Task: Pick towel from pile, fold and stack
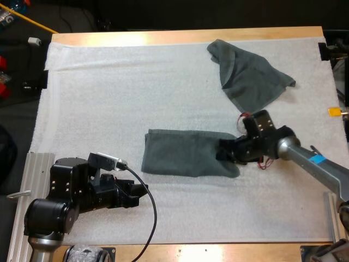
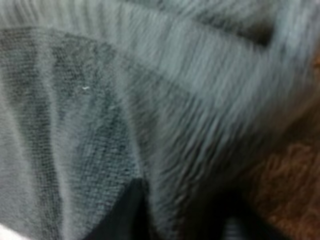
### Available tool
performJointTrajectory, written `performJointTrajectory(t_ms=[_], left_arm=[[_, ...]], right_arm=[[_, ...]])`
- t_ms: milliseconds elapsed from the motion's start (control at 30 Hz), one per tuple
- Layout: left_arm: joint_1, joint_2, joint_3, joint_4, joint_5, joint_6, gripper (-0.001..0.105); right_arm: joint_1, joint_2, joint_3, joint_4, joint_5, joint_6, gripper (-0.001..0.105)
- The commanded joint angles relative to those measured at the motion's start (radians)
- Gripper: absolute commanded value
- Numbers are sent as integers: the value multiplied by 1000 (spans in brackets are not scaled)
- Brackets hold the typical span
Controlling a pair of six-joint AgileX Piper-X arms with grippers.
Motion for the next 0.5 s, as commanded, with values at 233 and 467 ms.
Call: performJointTrajectory(t_ms=[233, 467], left_arm=[[-2, -3, -4, 4, 10, -1, 47], [-2, -3, -4, 4, 10, -1, 47]], right_arm=[[18, -89, 2, 154, 191, -99, 0], [18, -240, -62, 478, 557, -369, 0]])
